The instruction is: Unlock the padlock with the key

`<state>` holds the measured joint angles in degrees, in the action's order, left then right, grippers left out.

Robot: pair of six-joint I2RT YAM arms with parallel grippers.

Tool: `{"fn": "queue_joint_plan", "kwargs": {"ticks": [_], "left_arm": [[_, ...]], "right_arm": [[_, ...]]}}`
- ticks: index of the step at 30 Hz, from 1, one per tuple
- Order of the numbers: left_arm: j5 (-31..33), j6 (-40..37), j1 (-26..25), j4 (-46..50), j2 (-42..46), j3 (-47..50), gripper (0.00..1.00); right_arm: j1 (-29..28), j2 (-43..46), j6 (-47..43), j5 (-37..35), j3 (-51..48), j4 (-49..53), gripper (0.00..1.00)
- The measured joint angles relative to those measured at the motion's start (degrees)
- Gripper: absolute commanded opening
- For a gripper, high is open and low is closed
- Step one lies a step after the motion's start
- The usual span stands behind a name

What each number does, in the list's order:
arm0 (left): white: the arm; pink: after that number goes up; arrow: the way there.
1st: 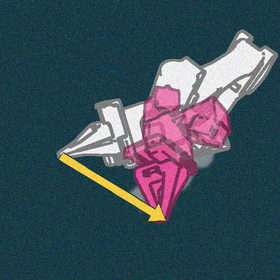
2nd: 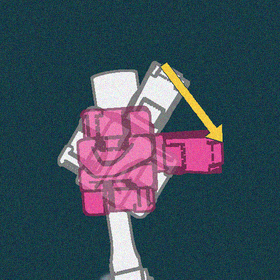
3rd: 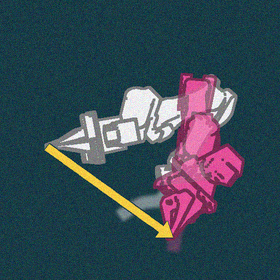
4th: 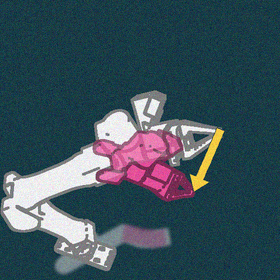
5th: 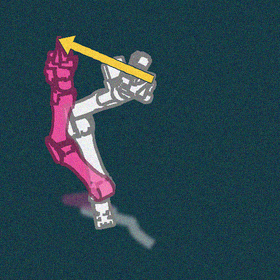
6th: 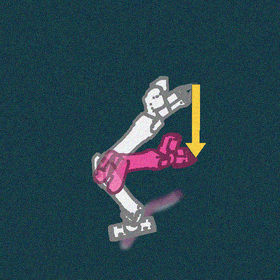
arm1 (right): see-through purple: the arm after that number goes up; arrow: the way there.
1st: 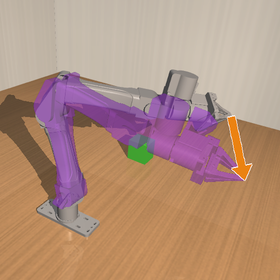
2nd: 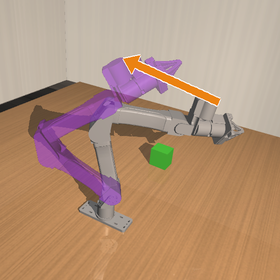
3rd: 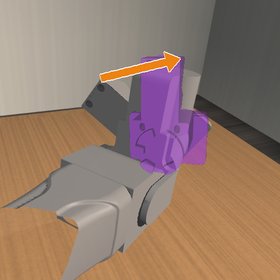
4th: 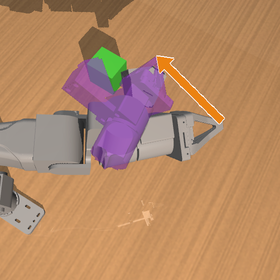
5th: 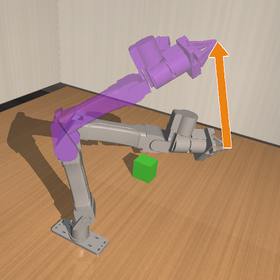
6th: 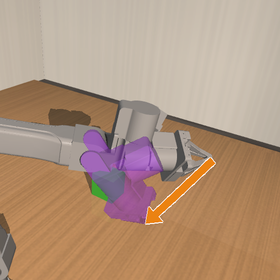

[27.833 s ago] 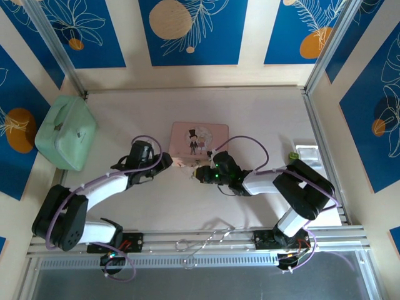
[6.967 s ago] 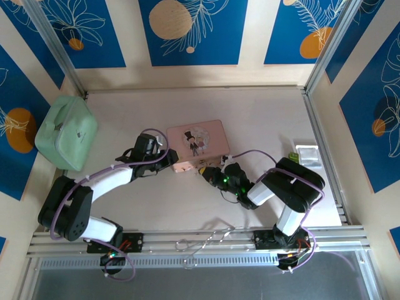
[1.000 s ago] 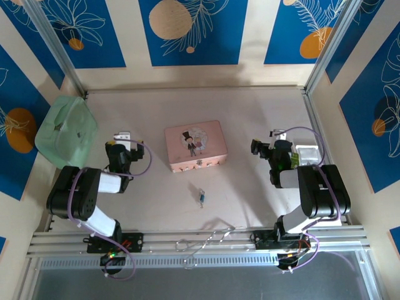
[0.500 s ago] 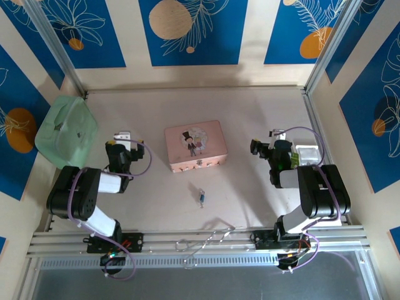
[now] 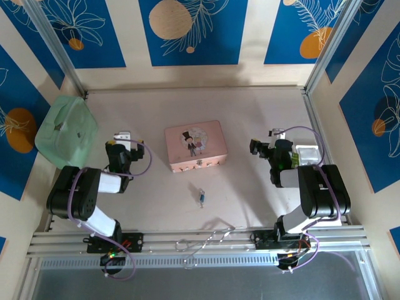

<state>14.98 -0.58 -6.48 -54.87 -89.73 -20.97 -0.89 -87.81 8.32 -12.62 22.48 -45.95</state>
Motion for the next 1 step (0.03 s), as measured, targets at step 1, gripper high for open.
{"fn": "queue_joint_plan", "kwargs": {"ticks": [1], "left_arm": [[0.0, 0.0, 0.0, 0.0, 0.0, 0.0, 0.99]], "right_arm": [[0.2, 0.0, -0.1, 0.7, 0.2, 0.0, 0.99]]}}
